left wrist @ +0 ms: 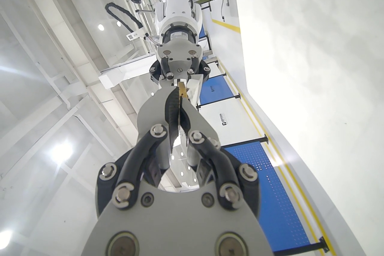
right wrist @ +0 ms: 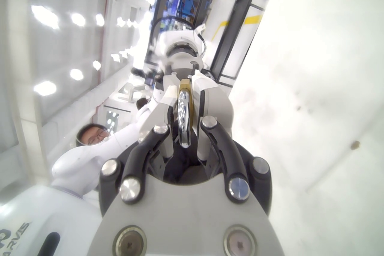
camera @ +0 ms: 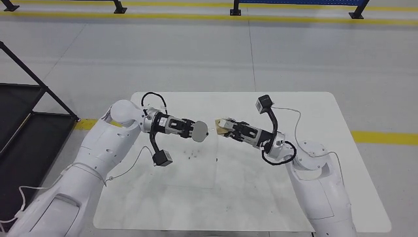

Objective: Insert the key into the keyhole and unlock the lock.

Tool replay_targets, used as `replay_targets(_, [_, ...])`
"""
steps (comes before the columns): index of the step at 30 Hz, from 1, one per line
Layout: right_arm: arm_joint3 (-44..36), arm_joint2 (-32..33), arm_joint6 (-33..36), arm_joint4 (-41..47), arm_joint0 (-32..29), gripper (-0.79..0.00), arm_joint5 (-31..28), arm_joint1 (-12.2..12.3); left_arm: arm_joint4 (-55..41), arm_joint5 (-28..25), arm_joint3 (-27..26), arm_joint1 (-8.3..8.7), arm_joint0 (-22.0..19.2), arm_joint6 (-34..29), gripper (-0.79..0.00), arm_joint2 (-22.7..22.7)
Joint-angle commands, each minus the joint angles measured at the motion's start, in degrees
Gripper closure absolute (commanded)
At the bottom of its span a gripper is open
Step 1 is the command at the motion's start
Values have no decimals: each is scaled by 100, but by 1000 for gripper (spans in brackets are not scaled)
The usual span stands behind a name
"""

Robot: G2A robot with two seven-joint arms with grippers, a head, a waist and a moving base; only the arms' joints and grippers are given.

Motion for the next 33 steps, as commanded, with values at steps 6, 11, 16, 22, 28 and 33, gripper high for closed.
replay_targets(6, [13,-81,-51,75,26,0,-7,38,-121,17,4,29,-17,-17,0,66])
replay_targets(11, [27,-124,-62,163,44,0,-22,66,-185,21,8,47,-34,-21,0,108])
replay_targets(16, [39,-171,-92,226,62,0,-29,93,-186,44,30,62,-54,-44,0,156])
replay_targets(22, [38,-209,-162,242,70,0,-51,128,-192,85,40,80,-77,-85,0,207])
replay_targets(28, [36,-230,-219,270,68,0,-52,164,-192,149,40,100,-91,-149,0,239])
replay_targets(33, [35,-251,-254,296,69,0,-63,193,-198,171,48,114,-109,-171,0,278])
